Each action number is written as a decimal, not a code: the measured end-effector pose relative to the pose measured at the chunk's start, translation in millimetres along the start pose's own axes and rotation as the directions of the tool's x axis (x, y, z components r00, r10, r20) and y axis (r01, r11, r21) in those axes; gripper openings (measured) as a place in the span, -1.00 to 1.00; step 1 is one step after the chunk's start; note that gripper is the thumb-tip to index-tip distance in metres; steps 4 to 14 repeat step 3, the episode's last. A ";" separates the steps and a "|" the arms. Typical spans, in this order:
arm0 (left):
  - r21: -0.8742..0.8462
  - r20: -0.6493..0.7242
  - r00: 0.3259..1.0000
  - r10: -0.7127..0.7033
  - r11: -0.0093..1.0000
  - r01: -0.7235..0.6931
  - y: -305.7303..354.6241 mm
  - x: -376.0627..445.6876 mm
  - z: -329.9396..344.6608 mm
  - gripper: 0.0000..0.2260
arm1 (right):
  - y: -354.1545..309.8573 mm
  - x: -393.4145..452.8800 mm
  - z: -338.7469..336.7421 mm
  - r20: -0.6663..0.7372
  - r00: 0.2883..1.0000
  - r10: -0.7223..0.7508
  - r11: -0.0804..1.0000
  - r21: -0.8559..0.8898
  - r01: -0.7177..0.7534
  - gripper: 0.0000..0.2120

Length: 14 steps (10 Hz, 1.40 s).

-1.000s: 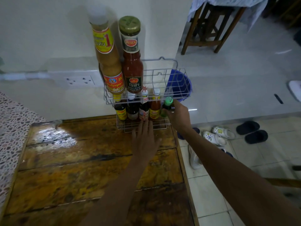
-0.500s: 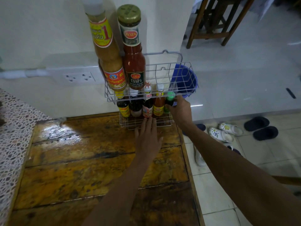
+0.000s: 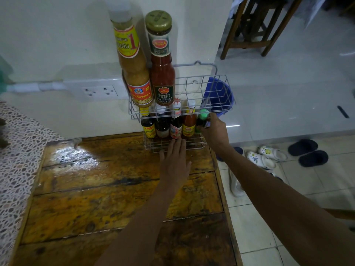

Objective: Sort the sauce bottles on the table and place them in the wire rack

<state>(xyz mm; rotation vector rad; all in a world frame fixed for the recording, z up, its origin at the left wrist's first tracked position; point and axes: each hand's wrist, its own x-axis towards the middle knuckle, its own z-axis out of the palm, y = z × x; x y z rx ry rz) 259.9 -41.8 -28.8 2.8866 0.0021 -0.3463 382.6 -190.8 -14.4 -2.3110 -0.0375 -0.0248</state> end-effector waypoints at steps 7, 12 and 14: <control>-0.004 0.004 1.000 -0.007 1.000 0.007 -8.1 -19.8 -3.5 -0.30 | -10.4 -44.2 -11.2 -0.019 0.992 -0.128 0.957 -0.265 0.118 -0.60; -0.004 0.004 1.000 -0.007 1.000 0.007 -8.1 -19.8 -3.5 -0.30 | -10.4 -44.2 -11.2 -0.019 0.992 -0.128 0.957 -0.265 0.118 -0.60; -0.004 0.004 1.000 -0.007 1.000 0.007 -8.1 -19.8 -3.5 -0.30 | -10.4 -44.2 -11.2 -0.019 0.992 -0.128 0.957 -0.265 0.118 -0.60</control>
